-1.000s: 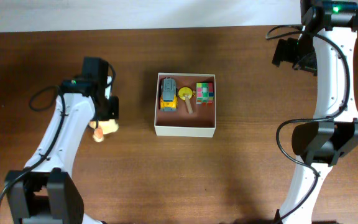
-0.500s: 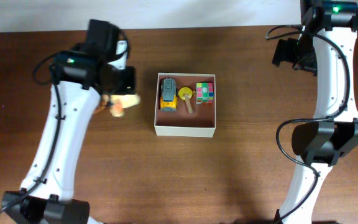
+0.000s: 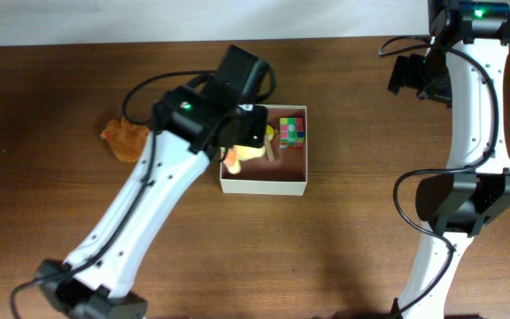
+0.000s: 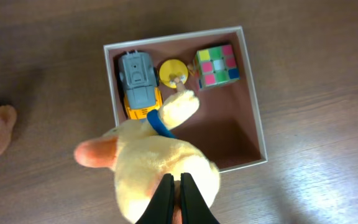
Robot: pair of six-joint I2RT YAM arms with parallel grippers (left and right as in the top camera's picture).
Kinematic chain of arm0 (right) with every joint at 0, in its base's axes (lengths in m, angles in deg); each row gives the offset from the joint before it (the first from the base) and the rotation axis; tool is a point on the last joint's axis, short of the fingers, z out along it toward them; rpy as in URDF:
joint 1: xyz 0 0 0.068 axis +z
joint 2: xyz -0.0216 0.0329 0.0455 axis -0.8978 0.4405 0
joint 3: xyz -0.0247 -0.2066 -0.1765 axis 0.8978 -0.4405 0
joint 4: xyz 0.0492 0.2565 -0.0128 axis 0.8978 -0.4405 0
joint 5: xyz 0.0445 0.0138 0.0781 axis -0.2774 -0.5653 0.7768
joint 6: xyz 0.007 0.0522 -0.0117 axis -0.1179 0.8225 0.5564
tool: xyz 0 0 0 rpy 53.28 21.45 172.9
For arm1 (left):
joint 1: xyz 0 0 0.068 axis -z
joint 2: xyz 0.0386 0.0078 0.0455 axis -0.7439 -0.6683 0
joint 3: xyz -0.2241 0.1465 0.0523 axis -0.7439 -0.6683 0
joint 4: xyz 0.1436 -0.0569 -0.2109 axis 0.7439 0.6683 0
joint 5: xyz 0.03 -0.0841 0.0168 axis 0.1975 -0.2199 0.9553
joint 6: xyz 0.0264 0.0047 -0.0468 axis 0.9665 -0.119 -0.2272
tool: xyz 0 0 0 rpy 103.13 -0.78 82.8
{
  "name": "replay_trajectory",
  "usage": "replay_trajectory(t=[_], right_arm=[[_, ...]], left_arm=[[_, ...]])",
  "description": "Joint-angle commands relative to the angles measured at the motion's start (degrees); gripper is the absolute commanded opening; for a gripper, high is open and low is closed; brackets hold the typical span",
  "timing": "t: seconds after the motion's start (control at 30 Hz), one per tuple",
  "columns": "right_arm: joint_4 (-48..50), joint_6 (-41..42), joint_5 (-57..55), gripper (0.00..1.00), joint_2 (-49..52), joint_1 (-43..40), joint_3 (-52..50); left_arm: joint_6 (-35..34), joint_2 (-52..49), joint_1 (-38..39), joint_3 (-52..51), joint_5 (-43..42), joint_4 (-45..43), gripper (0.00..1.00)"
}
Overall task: Pack container
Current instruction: 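Carry the plush chick right into the box and release it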
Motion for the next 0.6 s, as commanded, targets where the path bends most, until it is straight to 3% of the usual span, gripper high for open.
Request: replay_trajectory(t=[0.0,0.57], right_arm=[[0.0,0.1,-0.6,0.99,-0.2,0.0,-0.1],[0.0,0.1,-0.6,0.99,-0.2,0.0,-0.1]], left_arm=[[-1.5,-5.2,1.5,1.0,3.2,-0.1,0.02],[-3.1,-14.6,1.5,1.0,5.8,0.6,0.02]])
